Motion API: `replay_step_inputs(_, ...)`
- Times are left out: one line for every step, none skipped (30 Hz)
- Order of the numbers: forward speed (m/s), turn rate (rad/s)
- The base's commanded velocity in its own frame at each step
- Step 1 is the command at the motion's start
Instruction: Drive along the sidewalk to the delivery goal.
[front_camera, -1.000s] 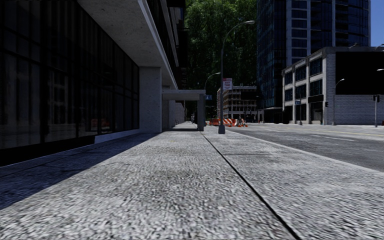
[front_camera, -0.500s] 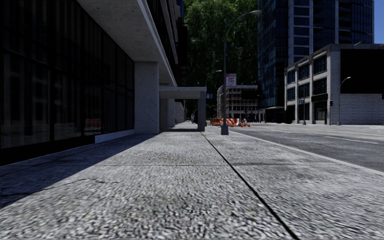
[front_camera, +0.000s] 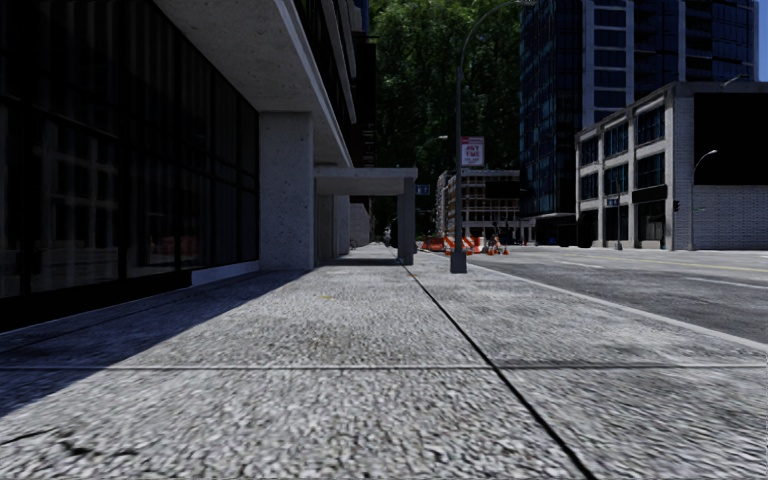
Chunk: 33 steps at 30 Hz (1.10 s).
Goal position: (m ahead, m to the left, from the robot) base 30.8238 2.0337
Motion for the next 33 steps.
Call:
replay_step_inputs(2.00,0.00)
replay_step_inputs(2.00,0.00)
replay_step_inputs(2.00,0.00)
replay_step_inputs(2.00,0.00)
replay_step_inputs(2.00,0.00)
replay_step_inputs(2.00,0.00)
replay_step_inputs(2.00,0.00)
replay_step_inputs(2.00,0.00)
replay_step_inputs(2.00,0.00)
replay_step_inputs(2.00,0.00)
replay_step_inputs(2.00,0.00)
replay_step_inputs(2.00,0.00)
replay_step_inputs(2.00,0.10)
replay_step_inputs(2.00,0.21)
replay_step_inputs(2.00,0.21)
replay_step_inputs(2.00,0.23)
replay_step_inputs(2.00,0.19)
replay_step_inputs(2.00,0.17)
replay_step_inputs(2.00,0.17)
replay_step_inputs(2.00,0.17)
replay_step_inputs(2.00,0.17)
replay_step_inputs(2.00,0.00)
replay_step_inputs(2.00,0.00)
replay_step_inputs(2.00,0.00)
replay_step_inputs(2.00,0.00)
replay_step_inputs(2.00,0.00)
replay_step_inputs(2.00,0.00)
replay_step_inputs(2.00,0.00)
replay_step_inputs(2.00,0.00)
replay_step_inputs(2.00,0.00)
replay_step_inputs(2.00,0.00)
replay_step_inputs(2.00,0.00)
replay_step_inputs(2.00,0.00)
